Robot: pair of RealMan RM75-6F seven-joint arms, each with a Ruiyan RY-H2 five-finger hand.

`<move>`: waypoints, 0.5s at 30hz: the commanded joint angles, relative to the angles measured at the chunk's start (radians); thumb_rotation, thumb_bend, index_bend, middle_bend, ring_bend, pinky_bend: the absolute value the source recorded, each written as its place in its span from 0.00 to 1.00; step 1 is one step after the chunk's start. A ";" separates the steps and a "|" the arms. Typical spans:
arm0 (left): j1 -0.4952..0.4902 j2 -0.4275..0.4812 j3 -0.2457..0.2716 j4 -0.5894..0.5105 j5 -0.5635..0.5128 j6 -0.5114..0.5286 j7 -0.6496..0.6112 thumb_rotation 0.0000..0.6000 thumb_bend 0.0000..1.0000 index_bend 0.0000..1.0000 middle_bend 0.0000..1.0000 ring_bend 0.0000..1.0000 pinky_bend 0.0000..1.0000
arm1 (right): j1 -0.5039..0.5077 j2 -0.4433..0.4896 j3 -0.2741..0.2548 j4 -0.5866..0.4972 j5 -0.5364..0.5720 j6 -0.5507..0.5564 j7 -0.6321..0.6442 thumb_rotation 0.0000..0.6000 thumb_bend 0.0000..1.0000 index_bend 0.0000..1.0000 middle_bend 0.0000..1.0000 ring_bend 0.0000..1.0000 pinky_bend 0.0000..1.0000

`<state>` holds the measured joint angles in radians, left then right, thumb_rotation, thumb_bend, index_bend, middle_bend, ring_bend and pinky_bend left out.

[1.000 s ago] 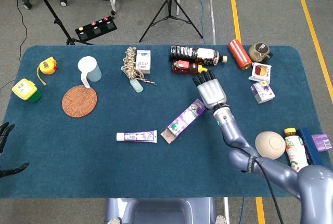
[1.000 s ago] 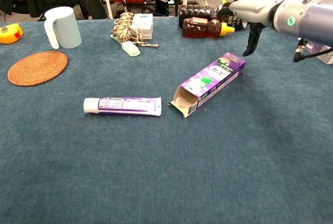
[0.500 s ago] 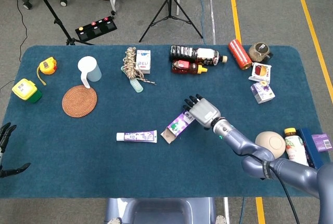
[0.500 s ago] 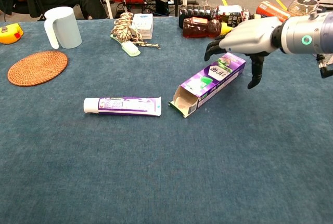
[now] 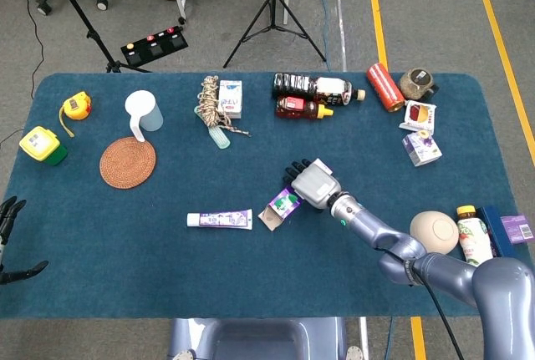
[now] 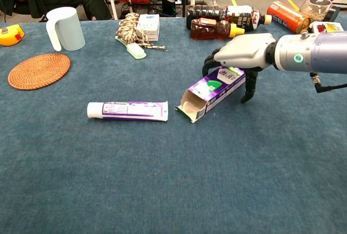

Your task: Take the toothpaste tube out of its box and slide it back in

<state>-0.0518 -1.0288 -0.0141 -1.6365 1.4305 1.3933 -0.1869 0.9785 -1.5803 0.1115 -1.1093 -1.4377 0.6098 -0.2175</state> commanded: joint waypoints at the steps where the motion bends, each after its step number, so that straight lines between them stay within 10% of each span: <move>1: -0.001 -0.001 0.000 0.000 -0.001 -0.002 0.002 1.00 0.03 0.00 0.00 0.00 0.08 | 0.003 -0.024 -0.006 0.030 -0.007 0.018 0.021 1.00 0.08 0.28 0.22 0.18 0.23; 15: -0.003 -0.003 0.003 -0.002 0.000 -0.007 0.010 1.00 0.03 0.00 0.00 0.00 0.08 | -0.031 -0.014 0.023 0.011 0.041 0.096 0.070 1.00 0.35 0.44 0.52 0.54 0.56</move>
<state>-0.0548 -1.0321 -0.0110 -1.6384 1.4303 1.3859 -0.1770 0.9524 -1.6010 0.1295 -1.0905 -1.4034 0.7016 -0.1527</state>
